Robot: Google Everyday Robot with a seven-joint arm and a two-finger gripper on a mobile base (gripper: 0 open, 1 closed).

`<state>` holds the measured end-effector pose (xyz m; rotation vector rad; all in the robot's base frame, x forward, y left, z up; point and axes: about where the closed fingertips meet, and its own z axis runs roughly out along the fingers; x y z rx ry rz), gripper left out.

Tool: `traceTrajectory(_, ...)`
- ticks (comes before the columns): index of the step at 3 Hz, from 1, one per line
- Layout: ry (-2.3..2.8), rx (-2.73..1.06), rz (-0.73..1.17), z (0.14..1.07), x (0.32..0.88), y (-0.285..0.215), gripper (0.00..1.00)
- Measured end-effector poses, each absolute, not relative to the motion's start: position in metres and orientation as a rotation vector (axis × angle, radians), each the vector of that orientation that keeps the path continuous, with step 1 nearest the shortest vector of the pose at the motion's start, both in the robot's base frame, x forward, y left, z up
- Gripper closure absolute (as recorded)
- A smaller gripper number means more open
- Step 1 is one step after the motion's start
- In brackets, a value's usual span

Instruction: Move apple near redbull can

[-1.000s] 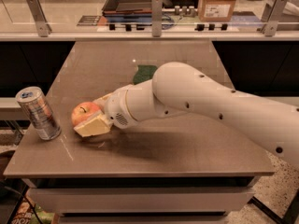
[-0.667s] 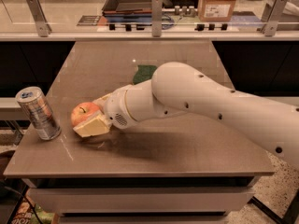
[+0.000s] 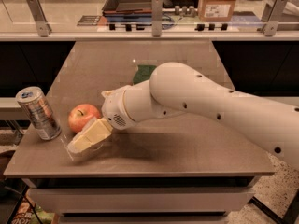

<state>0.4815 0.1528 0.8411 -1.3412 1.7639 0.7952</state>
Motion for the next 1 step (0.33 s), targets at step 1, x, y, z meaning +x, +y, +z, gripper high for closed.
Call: traceTrajectory(1,1.764,-1.341,0.795,0.8411,0.4815,0.1528,0.00)
